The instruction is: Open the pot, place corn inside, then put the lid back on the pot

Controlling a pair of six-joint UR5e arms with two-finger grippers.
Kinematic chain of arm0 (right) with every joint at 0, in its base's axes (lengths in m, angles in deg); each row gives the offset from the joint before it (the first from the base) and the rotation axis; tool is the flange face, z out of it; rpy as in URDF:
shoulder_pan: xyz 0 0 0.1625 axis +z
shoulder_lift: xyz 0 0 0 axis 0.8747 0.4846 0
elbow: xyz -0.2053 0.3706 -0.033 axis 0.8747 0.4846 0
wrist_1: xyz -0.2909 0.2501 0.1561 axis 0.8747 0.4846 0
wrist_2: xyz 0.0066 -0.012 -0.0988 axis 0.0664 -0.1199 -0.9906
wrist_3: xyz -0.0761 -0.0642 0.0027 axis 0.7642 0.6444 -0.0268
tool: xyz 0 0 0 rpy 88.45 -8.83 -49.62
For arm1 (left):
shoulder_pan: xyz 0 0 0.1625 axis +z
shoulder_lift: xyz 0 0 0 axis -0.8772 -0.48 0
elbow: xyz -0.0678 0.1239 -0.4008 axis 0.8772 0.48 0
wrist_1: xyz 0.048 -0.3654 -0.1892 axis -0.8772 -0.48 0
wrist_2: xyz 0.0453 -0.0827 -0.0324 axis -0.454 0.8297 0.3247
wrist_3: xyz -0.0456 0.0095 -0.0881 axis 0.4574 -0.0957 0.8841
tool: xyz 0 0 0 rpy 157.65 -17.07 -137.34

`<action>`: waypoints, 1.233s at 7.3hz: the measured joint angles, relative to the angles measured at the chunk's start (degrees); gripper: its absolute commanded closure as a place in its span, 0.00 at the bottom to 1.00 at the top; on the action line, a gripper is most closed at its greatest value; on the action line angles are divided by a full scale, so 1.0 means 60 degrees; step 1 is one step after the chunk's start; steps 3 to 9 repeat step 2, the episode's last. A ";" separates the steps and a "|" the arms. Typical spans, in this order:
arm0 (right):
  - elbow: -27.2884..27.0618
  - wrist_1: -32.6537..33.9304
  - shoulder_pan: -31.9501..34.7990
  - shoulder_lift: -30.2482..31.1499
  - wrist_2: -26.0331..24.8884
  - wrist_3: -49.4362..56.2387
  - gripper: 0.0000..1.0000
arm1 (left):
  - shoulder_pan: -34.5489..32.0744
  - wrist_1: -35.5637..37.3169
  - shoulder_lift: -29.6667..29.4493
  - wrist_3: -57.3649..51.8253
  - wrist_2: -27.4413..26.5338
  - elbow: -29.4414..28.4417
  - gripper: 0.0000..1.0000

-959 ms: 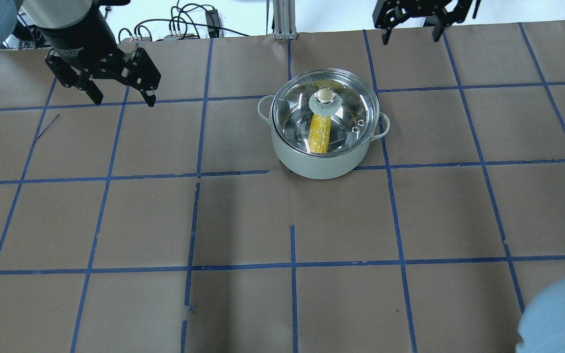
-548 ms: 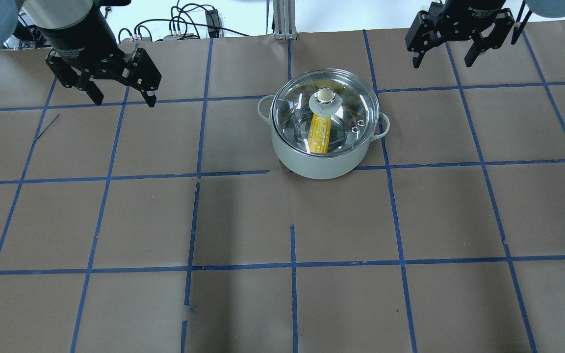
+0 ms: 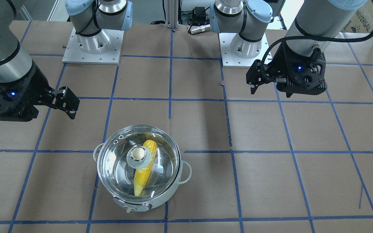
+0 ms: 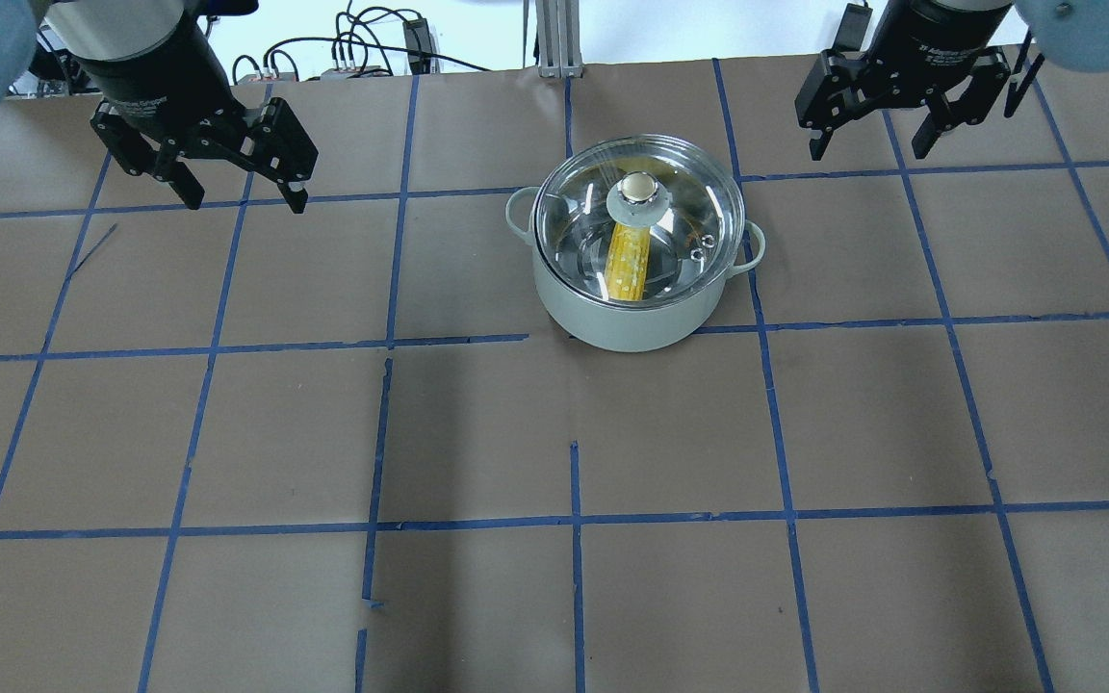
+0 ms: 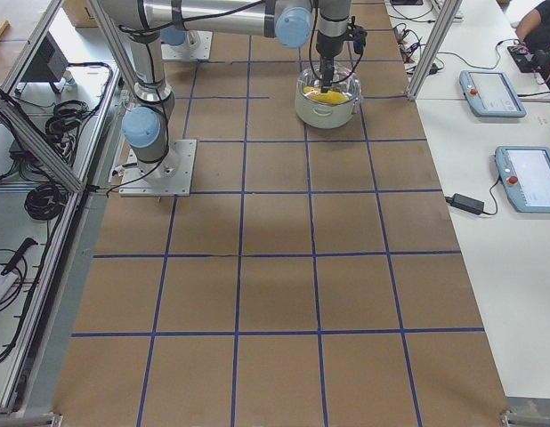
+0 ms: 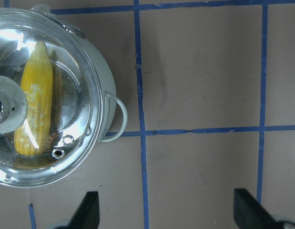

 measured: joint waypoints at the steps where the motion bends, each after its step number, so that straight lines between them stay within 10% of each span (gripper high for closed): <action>1: -0.0002 0.0001 0.0095 0.0003 0.0007 0.0000 0.00 | 0.0000 0.0000 0.0001 0.0000 0.0000 0.0002 0.00; 9: -0.0004 0.0017 0.0161 0.0003 0.0011 0.0000 0.00 | 0.0000 0.0000 0.0001 0.0000 0.0000 0.0003 0.00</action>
